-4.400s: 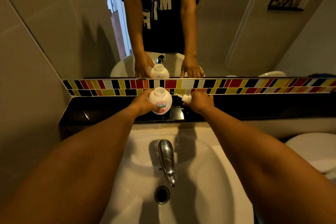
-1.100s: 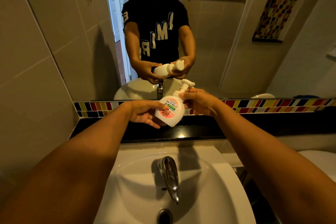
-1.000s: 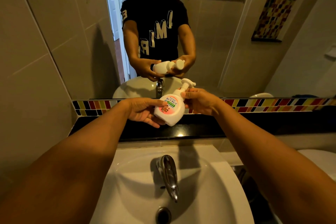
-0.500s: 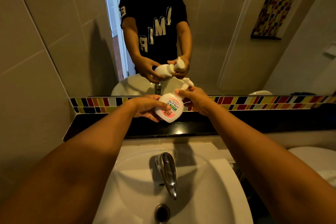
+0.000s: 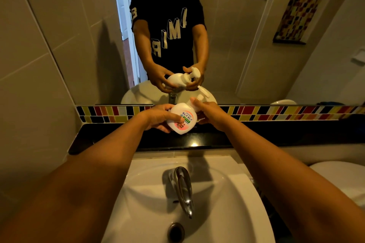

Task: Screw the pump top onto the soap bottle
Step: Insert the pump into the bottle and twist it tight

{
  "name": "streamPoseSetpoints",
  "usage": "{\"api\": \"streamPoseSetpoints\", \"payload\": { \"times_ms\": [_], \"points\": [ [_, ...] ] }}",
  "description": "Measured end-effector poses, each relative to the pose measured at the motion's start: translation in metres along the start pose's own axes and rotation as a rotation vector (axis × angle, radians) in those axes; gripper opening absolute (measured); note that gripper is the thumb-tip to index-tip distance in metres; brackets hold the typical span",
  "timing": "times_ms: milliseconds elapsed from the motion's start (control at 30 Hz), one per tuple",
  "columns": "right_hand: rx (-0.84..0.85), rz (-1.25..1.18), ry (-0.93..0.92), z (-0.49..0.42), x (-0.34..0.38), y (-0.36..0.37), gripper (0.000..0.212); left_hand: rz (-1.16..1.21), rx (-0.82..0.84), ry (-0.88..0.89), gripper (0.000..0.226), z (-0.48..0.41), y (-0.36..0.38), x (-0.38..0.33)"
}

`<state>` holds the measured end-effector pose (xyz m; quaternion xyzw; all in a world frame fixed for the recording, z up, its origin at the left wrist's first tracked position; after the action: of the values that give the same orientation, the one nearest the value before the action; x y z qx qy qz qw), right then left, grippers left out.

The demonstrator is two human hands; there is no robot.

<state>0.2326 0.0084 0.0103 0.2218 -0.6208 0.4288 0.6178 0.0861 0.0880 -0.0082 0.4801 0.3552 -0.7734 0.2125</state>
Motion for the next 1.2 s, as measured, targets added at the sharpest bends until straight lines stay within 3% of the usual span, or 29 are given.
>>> {"api": "streamPoseSetpoints", "payload": {
  "times_ms": [67,233,500,667,900,1067,1200],
  "points": [
    [0.036,-0.063,0.032,0.001,-0.001,0.005,0.055,-0.004,-0.017,0.011,0.054,-0.002,-0.003,0.001],
    [0.050,-0.140,0.045,0.002,0.004,0.008,0.017,-0.038,-0.097,0.069,0.062,-0.006,-0.013,-0.002],
    [0.075,-0.143,0.040,0.005,0.003,0.012,0.037,-0.064,-0.097,0.097,0.061,-0.003,-0.011,-0.005],
    [0.061,-0.156,0.068,0.003,0.004,0.009,0.026,-0.067,-0.107,0.099,0.059,-0.001,-0.014,-0.005],
    [0.050,-0.102,0.049,0.005,0.004,0.010,0.039,-0.088,-0.106,0.107,0.060,0.000,-0.010,-0.004],
    [0.095,-0.091,0.103,0.007,-0.002,0.010,0.026,-0.120,-0.098,0.111,0.060,0.002,-0.010,-0.001],
    [0.027,-0.056,0.088,0.007,-0.005,0.009,0.041,-0.159,-0.097,0.117,0.061,0.000,-0.007,-0.001]
  ]
}}
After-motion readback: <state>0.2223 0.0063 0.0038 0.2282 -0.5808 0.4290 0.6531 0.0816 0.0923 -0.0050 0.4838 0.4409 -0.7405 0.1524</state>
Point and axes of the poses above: each hand's wrist, its own z-axis away from the middle knuckle, its own y-axis out of the palm, x = y × z, the point moved 9 cm from there along -z, towards the middle knuckle, and after that the axes turned 15 degrees about -x, right-handed, at the moved point
